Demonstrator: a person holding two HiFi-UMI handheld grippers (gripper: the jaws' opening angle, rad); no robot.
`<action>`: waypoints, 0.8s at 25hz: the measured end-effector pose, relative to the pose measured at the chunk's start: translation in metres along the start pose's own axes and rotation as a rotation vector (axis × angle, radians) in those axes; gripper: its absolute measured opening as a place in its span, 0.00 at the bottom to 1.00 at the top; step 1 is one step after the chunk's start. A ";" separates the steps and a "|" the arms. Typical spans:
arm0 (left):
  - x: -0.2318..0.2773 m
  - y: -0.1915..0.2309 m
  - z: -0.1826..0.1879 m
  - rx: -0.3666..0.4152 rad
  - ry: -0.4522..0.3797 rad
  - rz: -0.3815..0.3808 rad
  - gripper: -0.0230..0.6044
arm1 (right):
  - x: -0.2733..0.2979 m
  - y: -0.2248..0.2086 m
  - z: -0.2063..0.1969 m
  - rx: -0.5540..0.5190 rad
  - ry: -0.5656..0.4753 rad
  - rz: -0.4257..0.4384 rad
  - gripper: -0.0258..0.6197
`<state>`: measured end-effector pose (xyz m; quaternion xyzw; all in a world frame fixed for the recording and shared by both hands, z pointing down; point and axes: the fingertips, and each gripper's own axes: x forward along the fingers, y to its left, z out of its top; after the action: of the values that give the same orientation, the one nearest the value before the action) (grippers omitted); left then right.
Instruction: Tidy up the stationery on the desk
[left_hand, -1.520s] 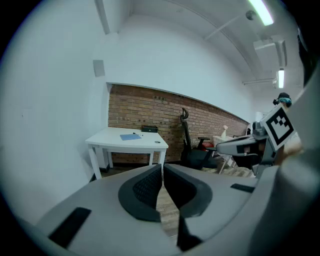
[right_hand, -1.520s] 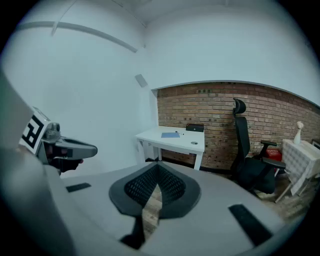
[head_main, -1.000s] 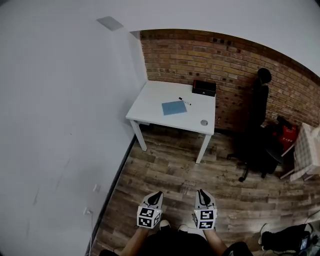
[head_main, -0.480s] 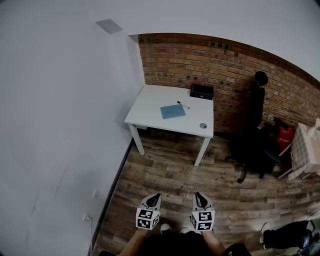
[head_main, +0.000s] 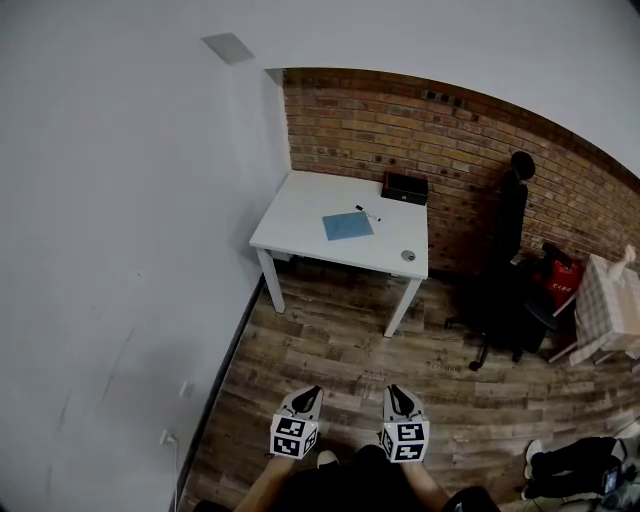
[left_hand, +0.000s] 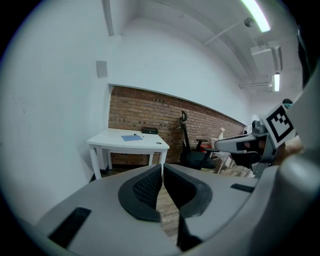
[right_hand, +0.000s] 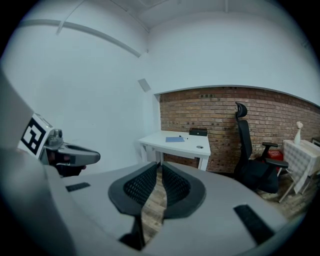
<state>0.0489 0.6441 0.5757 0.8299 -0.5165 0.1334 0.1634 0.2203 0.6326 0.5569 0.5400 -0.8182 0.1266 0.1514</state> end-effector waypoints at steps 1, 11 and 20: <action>0.000 0.003 -0.001 -0.001 0.003 -0.002 0.07 | 0.001 0.003 0.002 0.003 -0.003 0.000 0.08; 0.017 0.019 -0.004 -0.008 0.038 -0.031 0.07 | 0.022 0.009 0.005 0.017 0.016 0.003 0.08; 0.061 0.051 0.012 0.005 0.074 -0.044 0.07 | 0.073 -0.006 0.020 0.029 0.009 -0.005 0.08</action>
<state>0.0302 0.5689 0.5957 0.8358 -0.4917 0.1615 0.1833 0.1970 0.5611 0.5667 0.5438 -0.8141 0.1404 0.1474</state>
